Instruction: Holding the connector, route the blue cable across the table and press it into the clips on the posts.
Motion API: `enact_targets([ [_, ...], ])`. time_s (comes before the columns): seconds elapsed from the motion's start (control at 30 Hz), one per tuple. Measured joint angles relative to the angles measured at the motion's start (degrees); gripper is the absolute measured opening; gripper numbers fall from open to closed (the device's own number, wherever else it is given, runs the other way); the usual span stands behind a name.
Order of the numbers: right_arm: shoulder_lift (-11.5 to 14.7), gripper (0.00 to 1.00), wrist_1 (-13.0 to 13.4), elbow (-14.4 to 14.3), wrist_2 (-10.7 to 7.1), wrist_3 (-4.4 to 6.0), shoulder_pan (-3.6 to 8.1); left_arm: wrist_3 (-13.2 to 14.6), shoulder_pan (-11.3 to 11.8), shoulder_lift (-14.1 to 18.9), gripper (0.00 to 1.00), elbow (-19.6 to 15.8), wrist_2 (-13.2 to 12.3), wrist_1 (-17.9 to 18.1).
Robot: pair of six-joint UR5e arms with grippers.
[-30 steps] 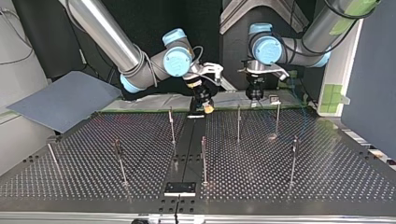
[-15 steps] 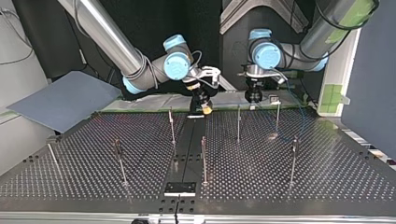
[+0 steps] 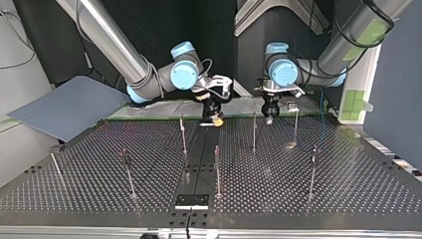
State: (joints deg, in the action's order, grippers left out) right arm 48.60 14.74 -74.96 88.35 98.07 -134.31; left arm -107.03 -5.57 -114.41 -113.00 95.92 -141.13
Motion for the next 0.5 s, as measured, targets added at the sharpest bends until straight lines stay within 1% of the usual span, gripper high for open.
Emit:
enact_targets([
  [0.1,-0.15,0.00,0.14,0.04,-0.02,0.14,0.47,-0.01,0.43,-0.11,0.02,0.34,-0.16,0.12],
  [0.23,-0.65,0.00,0.27,0.31,-0.20,0.34,1.13,-0.13,1.00,-0.53,0.02,1.05,-1.17,0.24],
  [0.5,-1.04,0.00,0.30,0.84,-0.38,0.47,2.43,-0.85,2.04,-1.76,0.02,4.72,-2.99,-0.49],
])
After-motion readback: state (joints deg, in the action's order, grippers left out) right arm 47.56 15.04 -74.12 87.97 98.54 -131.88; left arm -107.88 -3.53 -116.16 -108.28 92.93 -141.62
